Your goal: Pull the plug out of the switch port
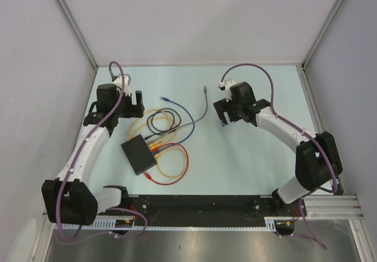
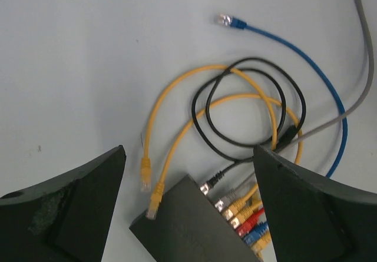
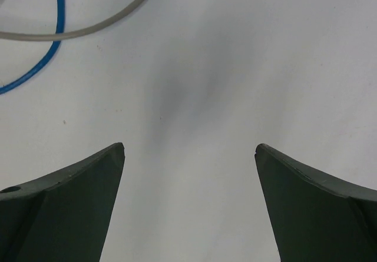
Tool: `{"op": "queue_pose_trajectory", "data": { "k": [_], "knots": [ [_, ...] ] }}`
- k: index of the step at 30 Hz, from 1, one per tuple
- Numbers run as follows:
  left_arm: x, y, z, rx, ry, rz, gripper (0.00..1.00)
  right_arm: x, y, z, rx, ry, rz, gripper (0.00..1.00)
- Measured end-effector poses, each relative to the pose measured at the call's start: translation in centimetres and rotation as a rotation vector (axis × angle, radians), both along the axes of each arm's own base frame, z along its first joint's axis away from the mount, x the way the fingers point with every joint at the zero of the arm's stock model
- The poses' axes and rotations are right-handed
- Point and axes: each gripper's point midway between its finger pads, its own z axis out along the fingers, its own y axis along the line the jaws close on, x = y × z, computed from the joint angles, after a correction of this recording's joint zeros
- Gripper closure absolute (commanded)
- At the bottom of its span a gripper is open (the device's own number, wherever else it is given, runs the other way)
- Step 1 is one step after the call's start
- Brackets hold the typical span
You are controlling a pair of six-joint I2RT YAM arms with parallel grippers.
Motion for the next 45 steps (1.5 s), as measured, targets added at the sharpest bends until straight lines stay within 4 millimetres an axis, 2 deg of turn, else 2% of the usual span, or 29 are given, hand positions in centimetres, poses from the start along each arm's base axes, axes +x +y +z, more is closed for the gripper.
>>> {"op": "queue_pose_trajectory", "data": {
  "k": [3, 6, 11, 14, 18, 24, 27, 31, 34, 39, 42, 45],
  "knots": [
    [-1.5, -0.1, -1.7, -0.009, 0.07, -0.008, 0.04, 0.8, 0.6, 0.4, 0.002, -0.015, 0.016, 0.02],
    [-2.8, 0.0, -3.9, -0.014, 0.169, -0.006, 0.08, 1.4, 1.7, 0.9, 0.0, -0.03, 0.075, 0.03],
    [-4.8, 1.1, -10.9, -0.047, 0.469, 0.038, 0.16, 2.4, 3.9, 2.0, 0.022, -0.052, 0.136, 0.04],
    [-6.3, 2.2, -13.3, -0.082, 0.598, 0.081, 0.19, 2.2, 4.5, 2.0, 0.035, -0.044, 0.16, 0.04],
    [-7.2, 1.9, -13.7, -0.13, 0.647, 0.075, 0.24, 1.8, 4.7, 1.6, 0.036, -0.023, 0.179, 0.04],
    [-8.1, 1.9, -14.1, -0.152, 0.695, 0.098, 0.21, 1.2, 4.6, 1.3, 0.027, 0.002, 0.203, 0.04],
    [-9.1, 2.9, -14.3, -0.152, 0.742, 0.157, 0.17, 1.0, 4.6, 1.2, 0.023, 0.007, 0.211, 0.04],
    [-10.8, 4.6, -14.4, -0.167, 0.807, 0.261, 0.17, 1.0, 4.6, 1.2, 0.023, 0.006, 0.219, 0.04],
    [-11.9, 5.1, -14.4, -0.187, 0.849, 0.309, 0.2, 0.9, 4.7, 1.2, 0.026, 0.008, 0.223, 0.04],
    [-13.0, 3.9, -15.4, -0.254, 0.915, 0.306, 0.28, 0.9, 4.8, 1.1, 0.025, 0.009, 0.227, 0.04],
    [-13.1, 2.9, -16.4, -0.303, 0.972, 0.285, 0.3, 0.8, 4.9, 1.1, 0.021, 0.007, 0.234, 0.04],
    [-12.7, 1.9, -16.5, -0.339, 1.027, 0.252, 0.32, 0.7, 4.8, 1.0, 0.017, 0.01, 0.234, 0.04]
  ]
}}
